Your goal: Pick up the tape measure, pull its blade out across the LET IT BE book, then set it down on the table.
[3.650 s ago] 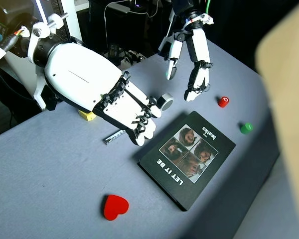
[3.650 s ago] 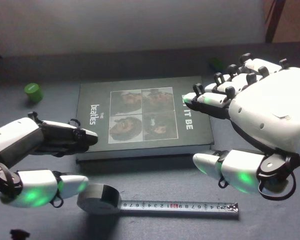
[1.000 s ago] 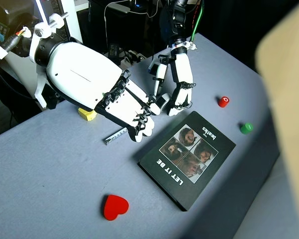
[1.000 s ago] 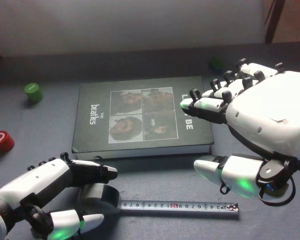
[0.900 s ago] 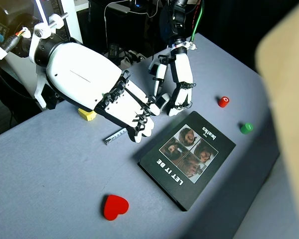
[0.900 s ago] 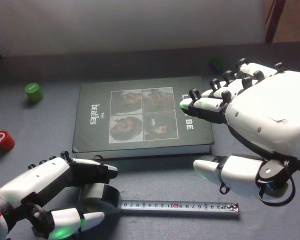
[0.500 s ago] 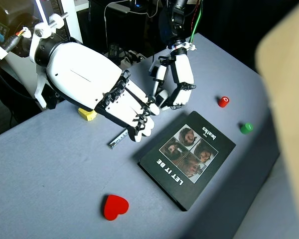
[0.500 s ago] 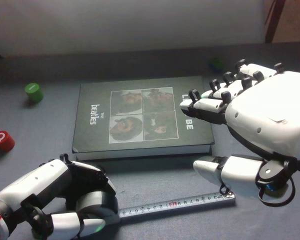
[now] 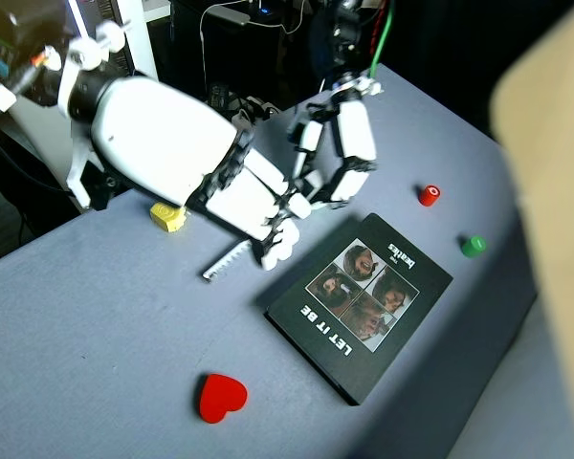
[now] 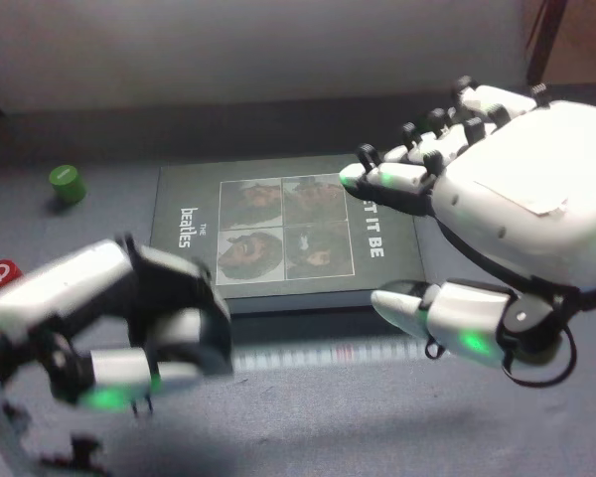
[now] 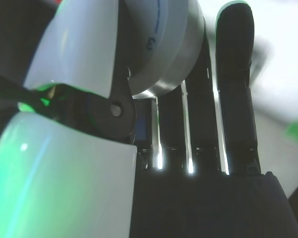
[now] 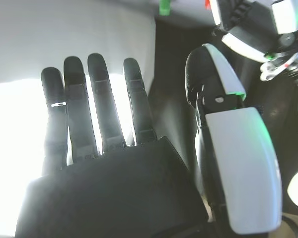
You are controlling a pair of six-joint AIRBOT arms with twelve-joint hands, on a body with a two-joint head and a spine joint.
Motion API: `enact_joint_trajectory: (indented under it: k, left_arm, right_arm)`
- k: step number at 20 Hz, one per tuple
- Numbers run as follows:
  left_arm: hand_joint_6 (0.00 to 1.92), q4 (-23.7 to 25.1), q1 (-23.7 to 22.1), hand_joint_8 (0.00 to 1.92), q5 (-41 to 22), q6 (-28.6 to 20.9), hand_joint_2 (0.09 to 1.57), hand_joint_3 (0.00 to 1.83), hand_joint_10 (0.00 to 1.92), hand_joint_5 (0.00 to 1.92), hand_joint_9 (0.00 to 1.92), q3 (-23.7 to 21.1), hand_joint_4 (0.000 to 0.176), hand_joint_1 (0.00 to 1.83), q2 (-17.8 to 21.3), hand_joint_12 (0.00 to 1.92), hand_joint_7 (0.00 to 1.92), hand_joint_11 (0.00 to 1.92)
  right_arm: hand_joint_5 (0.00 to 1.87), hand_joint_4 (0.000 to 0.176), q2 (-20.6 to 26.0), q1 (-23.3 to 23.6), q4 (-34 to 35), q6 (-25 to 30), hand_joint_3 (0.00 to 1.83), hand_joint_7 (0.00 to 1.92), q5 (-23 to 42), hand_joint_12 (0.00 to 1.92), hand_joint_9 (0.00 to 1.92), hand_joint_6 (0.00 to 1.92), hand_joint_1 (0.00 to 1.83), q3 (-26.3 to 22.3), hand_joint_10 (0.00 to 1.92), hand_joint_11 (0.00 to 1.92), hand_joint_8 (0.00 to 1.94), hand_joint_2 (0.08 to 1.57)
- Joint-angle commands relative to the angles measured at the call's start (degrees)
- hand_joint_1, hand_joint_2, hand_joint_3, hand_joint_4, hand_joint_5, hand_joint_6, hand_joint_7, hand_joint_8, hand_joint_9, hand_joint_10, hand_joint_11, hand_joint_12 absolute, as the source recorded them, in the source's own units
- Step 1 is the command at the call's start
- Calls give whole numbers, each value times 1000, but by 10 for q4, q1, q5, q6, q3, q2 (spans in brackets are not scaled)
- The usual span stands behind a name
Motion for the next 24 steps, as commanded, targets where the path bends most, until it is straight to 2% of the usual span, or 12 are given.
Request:
enact_joint_trajectory:
  k: [1,2,3,4,5,6,7,8,10,16,19,24]
  left_arm:
    - [768,13,-13,1063,-42,-8,1123,0,1330,952,905,2,0,1375,9,1200,951,880]
    - [764,16,-27,1056,-33,-8,1123,0,1345,957,891,5,0,1375,19,1200,955,875]
    - [787,25,-55,1087,-27,-11,1133,0,1374,935,869,14,0,1372,36,1211,941,844]
    - [787,25,-61,1087,-24,-11,1133,0,1374,935,869,16,0,1372,40,1211,941,844]
    - [753,26,-74,1075,-18,-15,1125,0,1353,965,883,24,0,1375,50,1185,946,862]
    - [753,28,-78,1075,-13,-18,1125,0,1353,965,883,27,0,1375,53,1185,946,862]
    - [739,38,-87,1048,0,-24,1120,0,1346,978,888,34,0,1376,58,1196,961,874]
    - [733,48,-97,1044,13,-30,1118,0,1345,985,887,44,0,1377,61,1199,963,875]
    - [720,39,-129,1055,32,-31,1118,0,1344,988,885,60,0,1377,62,1205,963,873]
    - [739,59,-204,1070,122,-29,1123,0,1352,971,885,94,0,1376,66,1227,950,867]
    - [757,51,-209,1054,122,-28,1119,0,1333,977,898,97,0,1377,63,1230,952,863]
    - [751,27,-212,1056,114,-31,1120,0,1336,969,898,95,0,1377,61,1230,954,863]
  right_arm:
    - [286,108,0,11,-36,0,1,395,6,966,394,3,297,2,16,40,9,1245]
    - [299,108,-4,18,-36,-1,0,398,-3,966,394,7,351,9,13,37,8,1230]
    - [354,92,-20,42,-35,-19,0,423,-8,949,390,7,518,25,4,32,4,1144]
    - [354,92,-25,47,-35,-25,0,423,-6,949,390,7,518,31,4,32,4,1144]
    - [373,44,-44,65,-16,-48,0,416,-5,911,363,6,639,50,0,3,1,1093]
    - [373,44,-53,72,3,-59,0,416,-4,911,363,6,639,58,0,3,1,1093]
    - [390,11,-73,87,48,-92,0,403,-3,888,334,8,673,75,0,0,0,1084]
    - [406,0,-97,103,103,-132,0,407,4,854,323,9,723,93,0,0,1,1074]
    - [404,0,-145,113,119,-153,0,420,49,814,319,3,800,125,0,0,2,1068]
    - [371,0,-195,119,161,-160,0,402,59,893,337,1,921,169,6,41,0,1060]
    - [428,0,-233,136,220,-179,1,447,59,883,399,8,952,220,11,41,4,1073]
    - [440,0,-262,140,275,-186,3,473,52,876,436,7,973,267,18,39,8,1081]
